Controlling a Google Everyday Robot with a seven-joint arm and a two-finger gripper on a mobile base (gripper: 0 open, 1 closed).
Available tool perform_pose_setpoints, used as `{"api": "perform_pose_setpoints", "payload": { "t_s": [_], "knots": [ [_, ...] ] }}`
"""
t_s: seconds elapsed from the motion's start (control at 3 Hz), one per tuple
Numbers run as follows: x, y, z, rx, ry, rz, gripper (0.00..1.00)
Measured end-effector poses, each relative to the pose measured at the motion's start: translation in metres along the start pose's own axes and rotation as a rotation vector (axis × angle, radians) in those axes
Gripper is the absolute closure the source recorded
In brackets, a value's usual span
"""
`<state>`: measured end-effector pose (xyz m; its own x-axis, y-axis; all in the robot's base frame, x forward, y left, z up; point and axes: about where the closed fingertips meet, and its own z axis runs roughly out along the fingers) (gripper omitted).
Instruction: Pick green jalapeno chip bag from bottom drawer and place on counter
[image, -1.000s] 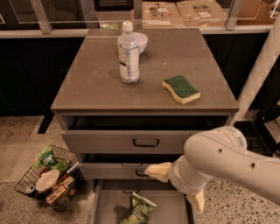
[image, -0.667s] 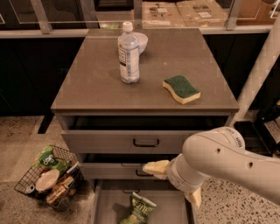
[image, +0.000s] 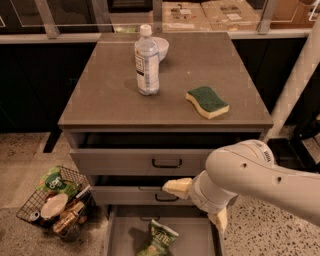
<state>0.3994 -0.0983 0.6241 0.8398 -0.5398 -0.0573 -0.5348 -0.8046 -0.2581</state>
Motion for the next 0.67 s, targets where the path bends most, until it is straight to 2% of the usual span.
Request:
{"api": "perform_pose_setpoints", "payload": {
  "t_s": [0.33, 0.67],
  "knots": [
    [0.008, -0.007, 0.005, 0.002, 0.002, 0.001, 0.00],
    [0.026, -0.041, 0.052, 0.018, 0.005, -0.019, 0.00]
  ]
}}
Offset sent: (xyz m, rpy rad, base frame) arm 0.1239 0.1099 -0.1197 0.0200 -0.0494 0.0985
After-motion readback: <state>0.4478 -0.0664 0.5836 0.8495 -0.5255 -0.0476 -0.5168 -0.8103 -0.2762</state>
